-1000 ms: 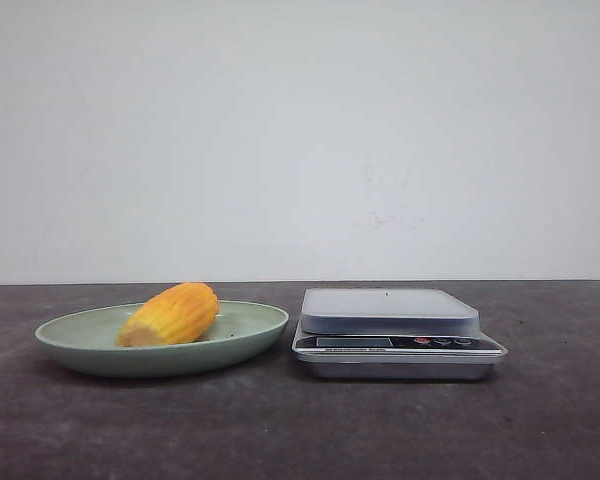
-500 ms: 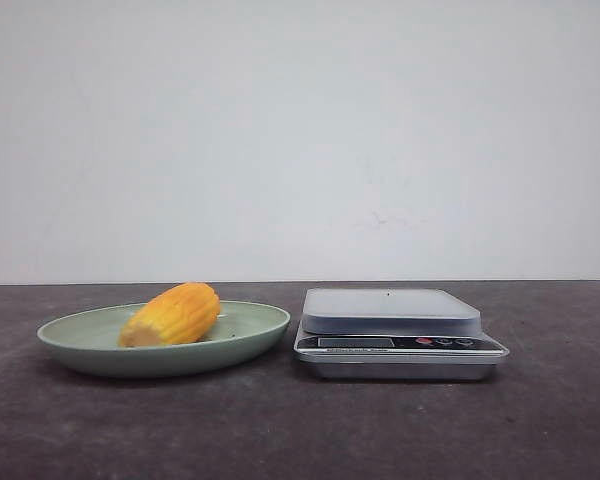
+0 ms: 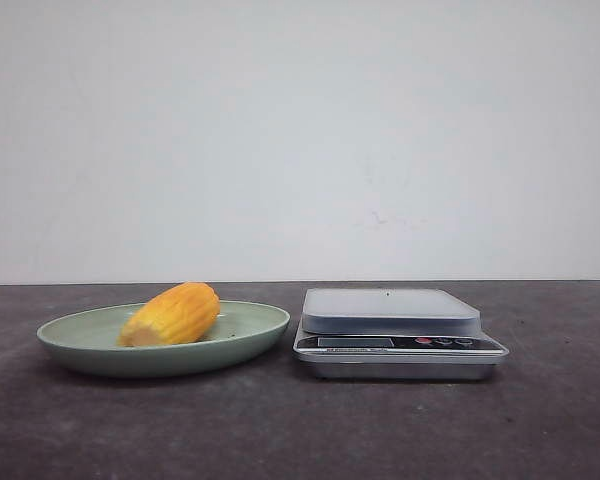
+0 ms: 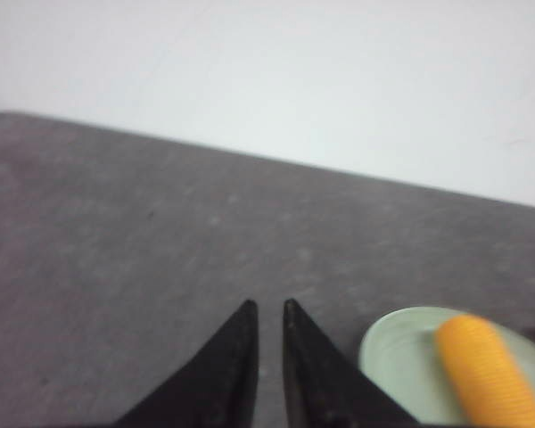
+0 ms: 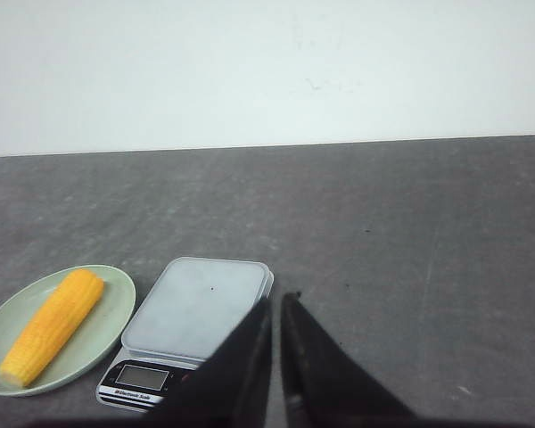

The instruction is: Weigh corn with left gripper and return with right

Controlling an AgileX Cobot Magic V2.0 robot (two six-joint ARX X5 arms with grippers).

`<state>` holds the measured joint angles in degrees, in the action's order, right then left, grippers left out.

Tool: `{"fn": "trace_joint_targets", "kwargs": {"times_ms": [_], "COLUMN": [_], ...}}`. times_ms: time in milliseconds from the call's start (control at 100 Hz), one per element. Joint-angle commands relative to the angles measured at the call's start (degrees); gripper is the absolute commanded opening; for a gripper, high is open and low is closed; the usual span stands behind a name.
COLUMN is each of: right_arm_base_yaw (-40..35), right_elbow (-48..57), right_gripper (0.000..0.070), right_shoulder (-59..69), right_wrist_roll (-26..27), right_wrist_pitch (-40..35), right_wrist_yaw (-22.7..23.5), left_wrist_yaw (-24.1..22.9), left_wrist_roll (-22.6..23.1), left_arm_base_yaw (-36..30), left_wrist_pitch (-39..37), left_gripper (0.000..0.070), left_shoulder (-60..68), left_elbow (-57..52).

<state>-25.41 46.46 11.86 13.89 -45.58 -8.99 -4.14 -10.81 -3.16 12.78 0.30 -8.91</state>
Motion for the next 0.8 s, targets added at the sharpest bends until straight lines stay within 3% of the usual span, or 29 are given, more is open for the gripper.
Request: {"fn": "trace_joint_targets", "kwargs": {"times_ms": [0,180,790], "right_arm_base_yaw": [-0.28,-0.28,-0.28], "right_elbow": [0.48,0.48,0.48], "right_gripper": [0.0011,0.0011,0.0011], "right_shoulder": [-0.04,-0.04,-0.04], "right_wrist_roll": [0.68,0.68,0.68], "right_wrist_pitch": [0.57,0.55,0.57], "right_wrist_yaw": [-0.04,-0.07,-0.07], "left_wrist_yaw": [0.31,0.33,0.31], "left_wrist_roll": [0.92,1.4,2.75], "left_arm_base_yaw": [0.76,1.55,1.6], "left_wrist_pitch": [-3.15,-6.62,-2.08], "left_gripper": [0.0005,0.0005,0.0005], "left_shoulder": [-0.11,-0.11,-0.11], "left_elbow": [2.29,6.8,8.11]}}
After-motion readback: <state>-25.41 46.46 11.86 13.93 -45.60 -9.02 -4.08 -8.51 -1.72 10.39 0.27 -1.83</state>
